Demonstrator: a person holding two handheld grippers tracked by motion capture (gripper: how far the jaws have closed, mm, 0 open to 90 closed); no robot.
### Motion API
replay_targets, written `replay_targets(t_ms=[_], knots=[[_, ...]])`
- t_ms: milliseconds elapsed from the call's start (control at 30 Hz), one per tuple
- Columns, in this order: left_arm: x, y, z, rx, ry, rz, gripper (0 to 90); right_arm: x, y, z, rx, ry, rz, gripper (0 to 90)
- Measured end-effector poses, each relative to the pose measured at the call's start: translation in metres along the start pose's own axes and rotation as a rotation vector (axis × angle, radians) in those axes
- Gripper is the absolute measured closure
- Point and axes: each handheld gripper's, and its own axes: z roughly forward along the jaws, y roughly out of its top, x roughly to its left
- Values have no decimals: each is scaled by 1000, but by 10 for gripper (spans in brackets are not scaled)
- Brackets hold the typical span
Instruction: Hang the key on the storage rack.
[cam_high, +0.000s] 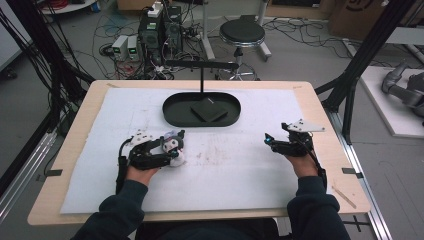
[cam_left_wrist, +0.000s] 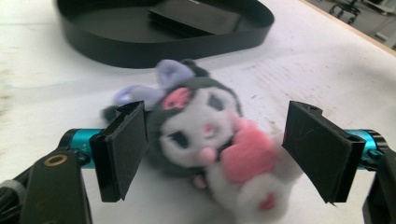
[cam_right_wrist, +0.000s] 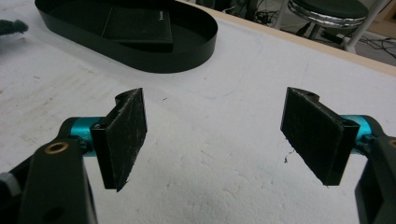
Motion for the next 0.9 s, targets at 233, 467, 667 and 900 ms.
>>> replay_targets(t_ms=[233,467,667,900], knots=[[-6,3,20,74,50,-21,203,4,1,2,6,6,-12,234],[14,14,13,184,-47,-46,289,4,1,1,5,9,-7,234],[30,19,-2,153,-20,-72,393,4,1,2,6,15,-9,237],[17,19,6,177,74,-164,278,5,1,3,9,15,-14,239]])
